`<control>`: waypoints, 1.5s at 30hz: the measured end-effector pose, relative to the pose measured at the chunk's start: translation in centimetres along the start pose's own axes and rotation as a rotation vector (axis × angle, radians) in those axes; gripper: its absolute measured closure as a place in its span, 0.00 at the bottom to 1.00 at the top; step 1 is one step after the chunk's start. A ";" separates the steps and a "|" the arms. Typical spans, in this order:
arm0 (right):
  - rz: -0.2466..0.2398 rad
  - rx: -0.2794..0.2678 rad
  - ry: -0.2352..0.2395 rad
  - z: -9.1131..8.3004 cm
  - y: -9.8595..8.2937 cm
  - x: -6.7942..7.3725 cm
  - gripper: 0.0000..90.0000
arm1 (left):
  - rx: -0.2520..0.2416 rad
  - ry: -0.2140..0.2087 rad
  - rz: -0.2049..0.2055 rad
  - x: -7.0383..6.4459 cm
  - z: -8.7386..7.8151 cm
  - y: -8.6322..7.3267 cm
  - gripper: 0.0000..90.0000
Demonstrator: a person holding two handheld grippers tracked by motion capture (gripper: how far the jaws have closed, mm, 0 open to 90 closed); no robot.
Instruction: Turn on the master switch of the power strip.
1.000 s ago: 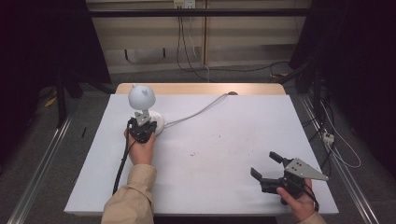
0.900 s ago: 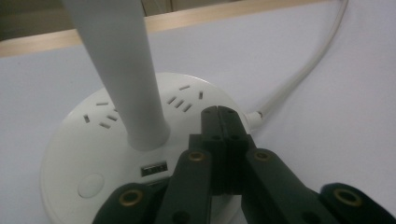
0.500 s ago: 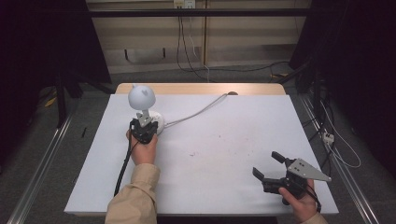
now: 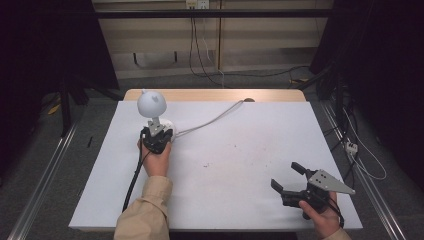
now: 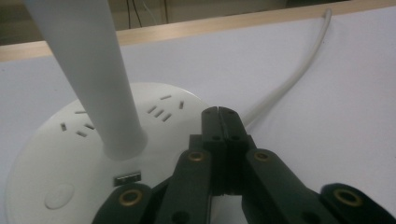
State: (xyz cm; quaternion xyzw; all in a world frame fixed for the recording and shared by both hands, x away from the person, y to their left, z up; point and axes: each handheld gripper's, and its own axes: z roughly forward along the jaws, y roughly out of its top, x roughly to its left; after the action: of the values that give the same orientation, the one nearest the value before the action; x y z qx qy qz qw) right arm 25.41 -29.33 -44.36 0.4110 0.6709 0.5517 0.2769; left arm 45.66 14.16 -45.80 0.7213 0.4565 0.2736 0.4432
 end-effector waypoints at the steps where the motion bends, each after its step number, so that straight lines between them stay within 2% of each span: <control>1: 0.003 0.001 0.000 0.0 0.0 0.0 0.06 | -0.022 -0.003 -0.019 -0.2 0.0 0.1 1.00; 4: 0.003 0.000 0.000 0.0 0.0 -0.1 0.06 | -0.043 -0.021 -0.032 0.0 -0.5 0.5 1.00; 5: 0.002 0.002 -0.001 0.0 0.0 -0.1 0.06 | -0.034 -0.019 -0.025 0.1 -0.6 0.5 1.00; 7: 0.000 0.002 -0.001 0.0 0.0 0.0 0.06 | -0.024 -0.020 -0.047 0.3 -0.8 0.4 1.00; 11: 0.000 0.001 0.000 0.1 0.0 0.0 0.06 | -0.020 -0.016 -0.025 0.3 -1.2 0.3 0.95; 13: 0.000 0.003 0.000 0.1 0.0 0.0 0.06 | -0.031 -0.027 -0.038 0.4 -1.4 0.4 0.94; 15: 0.002 0.004 0.001 0.1 0.0 0.0 0.06 | -0.021 -0.021 -0.032 0.3 -1.7 0.4 0.92; 17: 0.000 0.000 0.001 0.1 0.0 0.0 0.06 | -0.010 -0.027 -0.031 0.3 -1.8 0.5 0.83; 20: 0.002 0.000 -0.001 0.1 0.0 0.0 0.06 | -0.026 -0.036 -0.050 0.2 -2.2 0.4 0.79; 23: 0.000 0.001 0.000 0.1 0.0 0.0 0.06 | -0.023 -0.054 -0.046 0.2 -2.6 0.4 0.74; 25: 0.000 0.002 0.001 0.1 0.0 0.0 0.06 | -0.016 -0.066 -0.056 0.2 -2.7 0.4 0.66; 27: 0.001 0.002 0.001 0.1 0.0 0.0 0.06 | -0.017 -0.072 -0.057 0.2 -2.8 0.4 0.64; 31: 0.001 0.001 0.000 0.0 0.0 0.0 0.06 | -0.007 -0.088 -0.059 0.2 -3.2 0.3 0.53; 33: 0.000 0.000 -0.002 0.0 0.0 0.0 0.06 | -0.007 -0.093 -0.050 0.1 -3.4 0.4 0.52; 36: 0.000 0.000 0.000 0.0 0.0 0.1 0.06 | -0.016 -0.101 -0.065 0.1 -3.7 0.4 0.48; 45: 0.006 -0.002 -0.005 -0.3 0.0 0.0 0.06 | -0.005 -0.117 -0.060 0.0 -4.3 0.2 0.34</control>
State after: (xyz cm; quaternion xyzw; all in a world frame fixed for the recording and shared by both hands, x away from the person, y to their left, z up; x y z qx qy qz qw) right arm 25.22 -29.50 -44.25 0.4140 0.6684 0.5523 0.2773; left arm 42.29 15.79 -43.61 0.7210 0.4506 0.2185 0.4790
